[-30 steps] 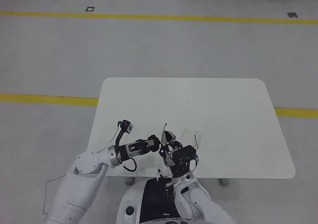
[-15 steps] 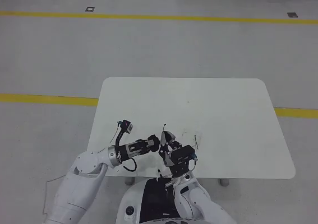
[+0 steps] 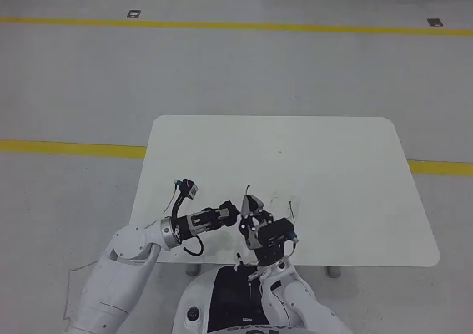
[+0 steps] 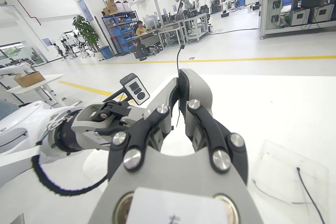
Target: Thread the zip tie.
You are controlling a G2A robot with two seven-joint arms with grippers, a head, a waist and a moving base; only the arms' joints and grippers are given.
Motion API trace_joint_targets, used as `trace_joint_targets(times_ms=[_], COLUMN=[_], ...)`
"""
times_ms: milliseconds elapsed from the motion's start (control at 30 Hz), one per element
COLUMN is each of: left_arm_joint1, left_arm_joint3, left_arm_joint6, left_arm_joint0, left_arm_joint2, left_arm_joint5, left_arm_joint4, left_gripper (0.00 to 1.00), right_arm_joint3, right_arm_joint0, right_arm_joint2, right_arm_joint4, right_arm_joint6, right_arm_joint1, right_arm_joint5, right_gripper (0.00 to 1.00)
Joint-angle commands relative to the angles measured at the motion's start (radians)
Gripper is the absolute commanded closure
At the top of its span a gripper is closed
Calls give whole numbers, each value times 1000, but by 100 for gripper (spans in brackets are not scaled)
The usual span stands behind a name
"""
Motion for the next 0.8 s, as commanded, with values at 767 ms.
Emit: trace_joint_targets(times_ms=[767], left_arm_joint1=[0], left_arm_joint3=[0], left_arm_joint6=[0], left_arm_joint0=[0], left_arm_joint2=[0], left_arm_joint5=[0], left_arm_joint4=[0], left_gripper=[100], right_arm_joint3=[9], right_arm_joint0=[10], right_arm_joint2=[-11], right_arm_joint4=[0], right_arm_joint6=[15], right_arm_joint1=[2], right_arm_joint5=[-1], right_gripper=[100])
